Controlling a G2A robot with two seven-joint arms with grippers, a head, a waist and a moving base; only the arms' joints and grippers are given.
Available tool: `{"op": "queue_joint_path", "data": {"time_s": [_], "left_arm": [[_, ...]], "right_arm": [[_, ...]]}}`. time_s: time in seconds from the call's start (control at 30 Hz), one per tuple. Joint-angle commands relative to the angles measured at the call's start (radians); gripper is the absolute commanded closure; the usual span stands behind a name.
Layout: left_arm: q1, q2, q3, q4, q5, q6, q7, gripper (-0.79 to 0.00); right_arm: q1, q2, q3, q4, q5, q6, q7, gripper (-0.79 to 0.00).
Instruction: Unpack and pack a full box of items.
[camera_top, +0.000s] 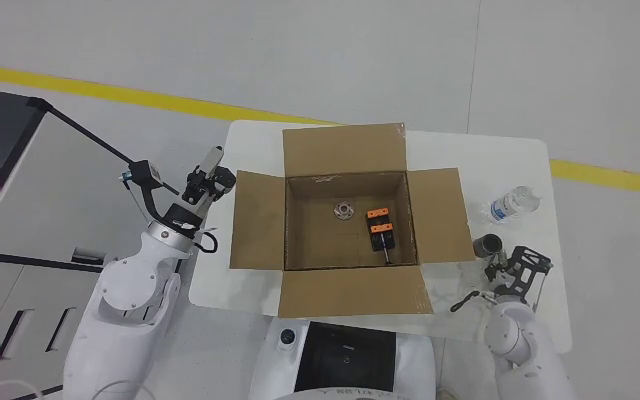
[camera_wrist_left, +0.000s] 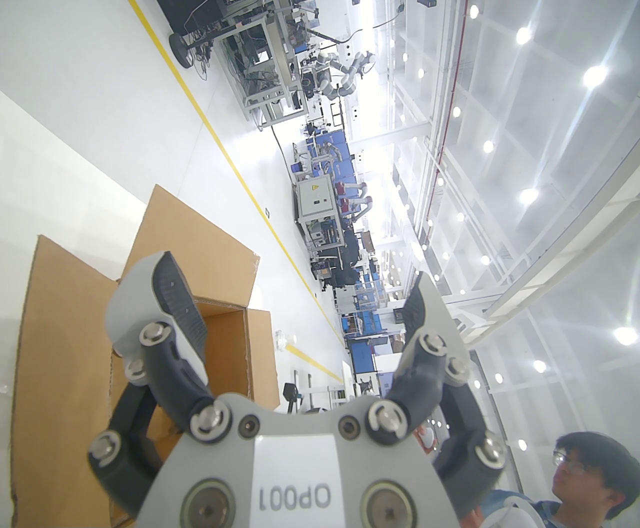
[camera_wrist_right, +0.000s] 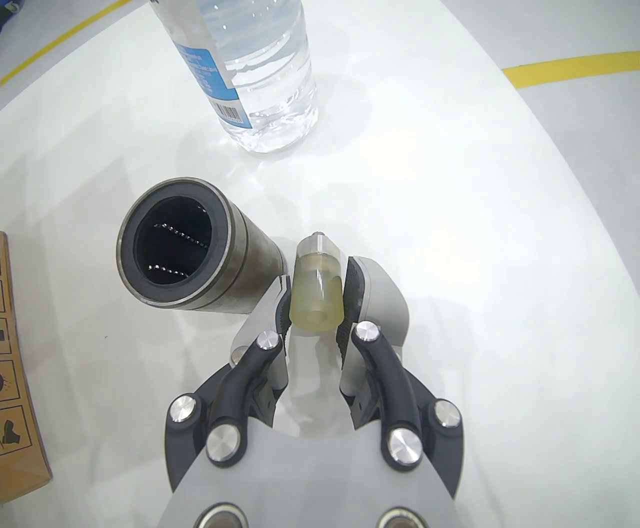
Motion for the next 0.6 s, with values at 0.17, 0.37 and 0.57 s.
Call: {"op": "queue_joint_path", "data": {"time_s": [0.17, 0.37, 0.57], "left_arm": [[0.000, 0.000, 0.000, 0.000, 0.000, 0.000, 0.000, -0.785], [0.000, 0.000, 0.000, 0.000, 0.000, 0.000, 0.000, -0.785], [0.000, 0.000, 0.000, 0.000, 0.000, 0.000, 0.000, -0.785]], "right_arm": [[0.018, -0.001, -0.007, 0.019, -0.012, 0.018, 0.008, -0.234], [0.014, -0.001, -0.009, 0.019, -0.028, 0.023, 0.011, -0.246], [0.008, 0.000, 0.000, 0.012, -0.020, 0.018, 0.005, -0.249]]}}
